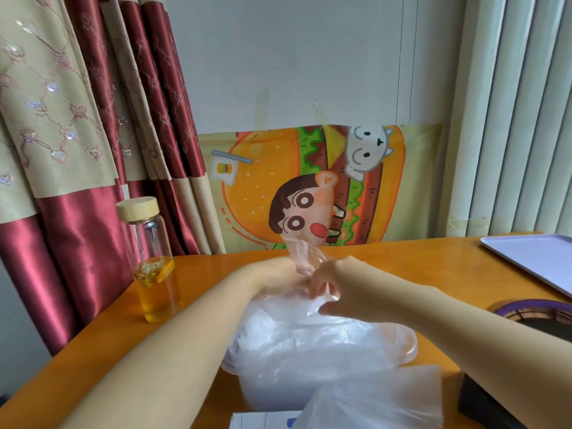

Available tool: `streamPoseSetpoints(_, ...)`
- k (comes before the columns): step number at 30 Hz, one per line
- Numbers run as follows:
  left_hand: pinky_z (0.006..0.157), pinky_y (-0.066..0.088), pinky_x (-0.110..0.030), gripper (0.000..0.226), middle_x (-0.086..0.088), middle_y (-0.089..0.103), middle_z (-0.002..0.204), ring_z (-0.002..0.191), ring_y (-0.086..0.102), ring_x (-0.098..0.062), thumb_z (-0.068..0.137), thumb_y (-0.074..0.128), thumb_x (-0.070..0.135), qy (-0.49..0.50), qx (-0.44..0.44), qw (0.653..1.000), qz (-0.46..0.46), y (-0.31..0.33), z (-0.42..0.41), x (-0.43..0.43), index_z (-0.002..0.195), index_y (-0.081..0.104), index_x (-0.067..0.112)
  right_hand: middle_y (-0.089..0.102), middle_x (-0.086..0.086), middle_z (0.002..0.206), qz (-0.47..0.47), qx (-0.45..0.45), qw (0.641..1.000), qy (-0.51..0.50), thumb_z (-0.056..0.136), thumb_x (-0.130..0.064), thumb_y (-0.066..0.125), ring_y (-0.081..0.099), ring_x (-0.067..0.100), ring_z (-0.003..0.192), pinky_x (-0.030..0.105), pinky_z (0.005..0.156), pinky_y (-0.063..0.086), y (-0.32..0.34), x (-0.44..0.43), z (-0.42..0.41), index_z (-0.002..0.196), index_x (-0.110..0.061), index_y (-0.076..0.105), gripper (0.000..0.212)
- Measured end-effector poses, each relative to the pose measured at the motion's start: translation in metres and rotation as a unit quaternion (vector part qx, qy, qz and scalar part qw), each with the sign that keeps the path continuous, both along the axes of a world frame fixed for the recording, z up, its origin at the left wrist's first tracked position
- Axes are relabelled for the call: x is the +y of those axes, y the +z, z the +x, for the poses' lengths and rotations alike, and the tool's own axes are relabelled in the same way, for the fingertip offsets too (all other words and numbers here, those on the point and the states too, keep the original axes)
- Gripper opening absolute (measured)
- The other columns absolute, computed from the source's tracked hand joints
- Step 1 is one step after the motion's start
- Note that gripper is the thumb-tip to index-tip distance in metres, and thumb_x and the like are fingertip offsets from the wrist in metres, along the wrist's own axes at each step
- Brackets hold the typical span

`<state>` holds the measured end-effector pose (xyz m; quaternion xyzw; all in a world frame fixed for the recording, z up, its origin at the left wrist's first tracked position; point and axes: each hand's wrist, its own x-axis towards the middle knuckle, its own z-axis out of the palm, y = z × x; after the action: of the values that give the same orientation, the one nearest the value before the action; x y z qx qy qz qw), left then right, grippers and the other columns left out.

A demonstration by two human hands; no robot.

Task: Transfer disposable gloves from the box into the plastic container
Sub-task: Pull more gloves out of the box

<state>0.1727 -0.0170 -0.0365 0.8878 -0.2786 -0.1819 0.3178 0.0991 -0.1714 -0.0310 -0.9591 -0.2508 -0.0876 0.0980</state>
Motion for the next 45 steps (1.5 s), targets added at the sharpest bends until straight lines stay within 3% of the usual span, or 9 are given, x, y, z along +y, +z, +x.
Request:
streamPoseSetpoints(3, 0.074, 0.041, -0.02, 0.022, 0.018, 0.06, 0.079, 0.084, 0.053, -0.012, 0.096, 0.052, 0.024, -0.034, -0.028, 0.995, 0.087, -0.017, 0.002, -0.01, 0.08, 0.063, 0.034, 0.064, -0.01, 0.107, -0.059, 0.087, 0.994, -0.022, 0.085, -0.028, 0.068, 0.057, 0.011, 0.092, 0.023, 0.082, 0.048, -0.01, -0.003, 0.006, 0.116, -0.026, 0.062, 0.031)
streamPoseSetpoints(8, 0.08, 0.05, -0.033, 0.031, 0.008, 0.066, 0.096, 0.087, 0.06, -0.013, 0.089, 0.057, 0.052, -0.031, -0.104, 0.981, 0.163, -0.027, 0.006, -0.003, 0.097, 0.069, 0.024, 0.057, 0.002, 0.121, -0.151, 0.193, 0.969, -0.04, 0.086, -0.034, 0.066, 0.052, 0.02, 0.108, 0.025, 0.088, 0.04, -0.029, -0.004, 0.011, 0.127, -0.018, 0.055, 0.045)
streamPoseSetpoints(13, 0.081, 0.048, -0.02, 0.029, 0.011, 0.06, 0.102, 0.087, 0.055, -0.002, 0.087, 0.066, 0.032, 0.02, -0.277, 0.958, 0.076, 0.012, -0.017, 0.013, 0.115, 0.064, 0.024, 0.041, 0.007, 0.127, -0.183, 0.236, 0.952, -0.07, 0.083, -0.04, 0.069, 0.048, 0.026, 0.111, 0.034, 0.09, 0.041, -0.037, -0.003, 0.021, 0.137, -0.016, 0.037, 0.067)
streamPoseSetpoints(19, 0.086, 0.045, -0.029, 0.045, 0.0, 0.054, 0.136, 0.117, 0.053, -0.023, 0.095, 0.049, 0.012, -0.135, -0.11, 0.894, 0.412, -0.009, -0.047, -0.001, 0.139, 0.048, 0.02, 0.04, 0.015, 0.134, -0.25, 0.261, 0.927, -0.105, 0.094, -0.014, 0.044, 0.053, 0.03, 0.104, 0.039, 0.089, 0.045, -0.048, 0.003, 0.028, 0.142, -0.006, 0.031, 0.05)
streamPoseSetpoints(23, 0.088, 0.043, -0.033, 0.043, -0.008, 0.05, 0.139, 0.115, 0.052, -0.03, 0.098, 0.045, 0.011, -0.109, -0.076, 0.865, 0.485, -0.034, -0.029, 0.002, 0.141, 0.046, 0.013, 0.044, 0.015, 0.134, -0.271, 0.264, 0.919, -0.112, 0.096, -0.02, 0.045, 0.052, 0.031, 0.111, 0.038, 0.088, 0.042, -0.056, 0.005, 0.032, 0.143, -0.007, 0.029, 0.052)
streamPoseSetpoints(32, 0.1, 0.046, -0.04, 0.046, -0.003, 0.05, 0.139, 0.122, 0.051, -0.028, 0.093, 0.055, 0.023, -0.076, -0.062, 0.891, 0.444, -0.026, -0.026, 0.016, 0.139, 0.047, 0.022, 0.042, 0.008, 0.145, -0.214, 0.232, 0.945, -0.09, 0.094, -0.037, 0.055, 0.041, 0.026, 0.131, 0.033, 0.108, 0.034, -0.035, 0.004, 0.017, 0.144, -0.009, 0.037, 0.06)
streamPoseSetpoints(36, 0.103, 0.035, -0.023, 0.057, 0.008, 0.041, 0.149, 0.132, 0.042, -0.015, 0.093, 0.06, 0.035, -0.075, -0.078, 0.921, 0.374, 0.016, -0.042, 0.028, 0.146, 0.04, 0.026, 0.057, -0.003, 0.133, -0.097, 0.155, 0.981, -0.066, 0.09, -0.034, 0.062, 0.055, 0.015, 0.116, 0.024, 0.095, 0.041, 0.0, -0.006, -0.004, 0.131, -0.018, 0.055, 0.045)
streamPoseSetpoints(42, 0.083, 0.04, -0.014, 0.05, 0.024, 0.055, 0.111, 0.097, 0.051, 0.001, 0.087, 0.068, 0.036, 0.003, -0.048, 0.978, 0.201, 0.025, -0.06, 0.055, 0.134, 0.053, 0.034, 0.065, -0.016, 0.116, 0.031, 0.12, 0.992, -0.007, 0.092, -0.032, 0.06, 0.058, -0.006, 0.09, 0.002, 0.073, 0.042, 0.031, -0.002, -0.046, 0.118, -0.026, 0.066, 0.028)
streamPoseSetpoints(45, 0.061, 0.039, -0.01, 0.036, 0.022, 0.053, 0.088, 0.072, 0.049, 0.001, 0.086, 0.07, 0.031, 0.024, -0.106, 0.981, 0.16, 0.013, -0.067, 0.053, 0.121, 0.061, 0.032, 0.064, -0.016, 0.12, -0.001, 0.157, 0.988, 0.003, 0.095, -0.028, 0.055, 0.057, -0.004, 0.096, 0.01, 0.085, 0.043, 0.032, 0.003, -0.055, 0.12, -0.027, 0.065, 0.027)
